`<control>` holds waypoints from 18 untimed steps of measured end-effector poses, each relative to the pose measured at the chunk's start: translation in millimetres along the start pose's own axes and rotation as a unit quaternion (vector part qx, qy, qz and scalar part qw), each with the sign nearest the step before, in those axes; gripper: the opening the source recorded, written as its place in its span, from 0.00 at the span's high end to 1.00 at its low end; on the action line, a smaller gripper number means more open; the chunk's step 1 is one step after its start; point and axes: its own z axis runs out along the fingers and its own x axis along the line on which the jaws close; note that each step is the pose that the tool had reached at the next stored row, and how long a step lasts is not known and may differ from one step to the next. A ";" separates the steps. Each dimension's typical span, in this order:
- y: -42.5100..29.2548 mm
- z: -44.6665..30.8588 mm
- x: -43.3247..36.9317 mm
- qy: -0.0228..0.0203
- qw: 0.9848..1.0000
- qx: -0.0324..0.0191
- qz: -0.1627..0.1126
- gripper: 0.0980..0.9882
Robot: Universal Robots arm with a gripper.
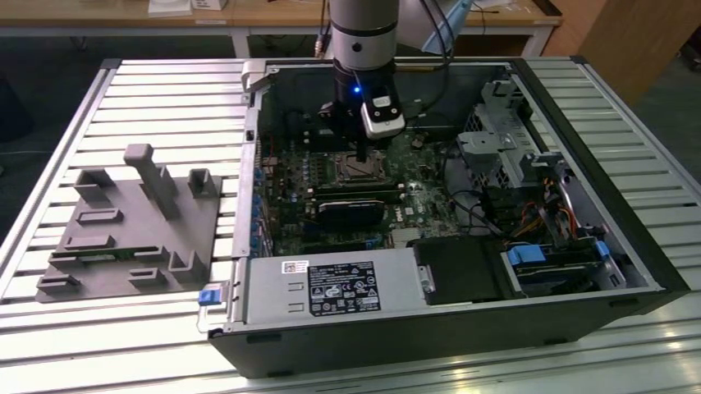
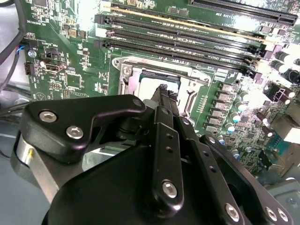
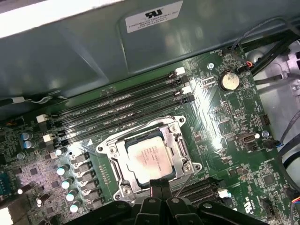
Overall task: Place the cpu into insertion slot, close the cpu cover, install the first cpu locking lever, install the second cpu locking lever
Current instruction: 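Install the second cpu locking lever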
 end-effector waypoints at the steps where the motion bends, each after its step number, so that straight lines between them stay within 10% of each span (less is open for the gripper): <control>1: 0.0 -0.1 -0.1 0.000 1.000 0.000 0.000 0.99; 18: -13.5 0.2 -10.5 0.000 1.000 0.000 0.001 0.99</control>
